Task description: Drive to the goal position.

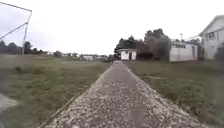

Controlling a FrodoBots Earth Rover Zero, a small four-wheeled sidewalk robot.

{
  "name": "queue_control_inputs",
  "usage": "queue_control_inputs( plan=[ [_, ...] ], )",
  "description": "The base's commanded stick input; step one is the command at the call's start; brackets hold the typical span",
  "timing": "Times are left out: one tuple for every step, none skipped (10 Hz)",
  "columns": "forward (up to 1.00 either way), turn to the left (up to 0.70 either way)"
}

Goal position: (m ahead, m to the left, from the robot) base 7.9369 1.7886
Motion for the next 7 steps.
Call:
queue_control_inputs(
  plan=[
    [1.00,0.00],
    [1.00,0.00],
    [1.00,0.00],
    [1.00,0.00],
    [1.00,0.00],
    [1.00,0.00],
    [1.00,0.00]
  ],
)
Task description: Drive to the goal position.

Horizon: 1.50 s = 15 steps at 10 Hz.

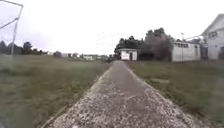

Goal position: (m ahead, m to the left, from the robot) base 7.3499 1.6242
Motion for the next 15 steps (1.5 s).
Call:
queue_control_inputs(
  plan=[
    [1.00,0.00],
    [1.00,0.00],
    [1.00,0.00],
    [1.00,0.00],
    [1.00,0.00],
    [1.00,0.00],
    [1.00,0.00],
    [1.00,0.00],
    [1.00,-0.14],
    [1.00,-0.23],
    [1.00,-0.33],
    [1.00,-0.37],
    [1.00,-0.34],
    [1.00,-0.05],
    [1.00,-0.02]
  ],
)
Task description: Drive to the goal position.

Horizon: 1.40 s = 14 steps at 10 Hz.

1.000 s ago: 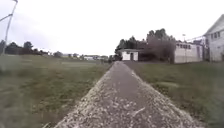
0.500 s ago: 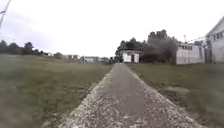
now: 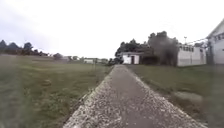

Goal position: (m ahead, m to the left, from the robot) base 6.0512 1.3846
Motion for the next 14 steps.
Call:
queue_control_inputs(
  plan=[
    [1.00,0.00],
    [1.00,0.00],
    [1.00,0.00],
    [1.00,0.00],
    [1.00,0.00],
    [1.00,0.00],
    [1.00,0.00],
    [1.00,0.00],
    [1.00,0.00],
    [1.00,0.00],
    [1.00,0.00],
    [1.00,0.00],
    [1.00,0.00],
    [1.00,0.00]
  ],
)
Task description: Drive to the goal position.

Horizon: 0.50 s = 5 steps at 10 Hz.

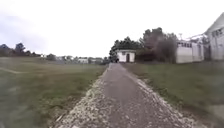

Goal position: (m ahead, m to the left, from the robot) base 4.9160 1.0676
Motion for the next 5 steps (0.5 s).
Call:
queue_control_inputs(
  plan=[
    [1.00,0.00],
    [1.00,0.00],
    [1.00,0.00],
    [1.00,0.00],
    [1.00,0.00]
  ],
)
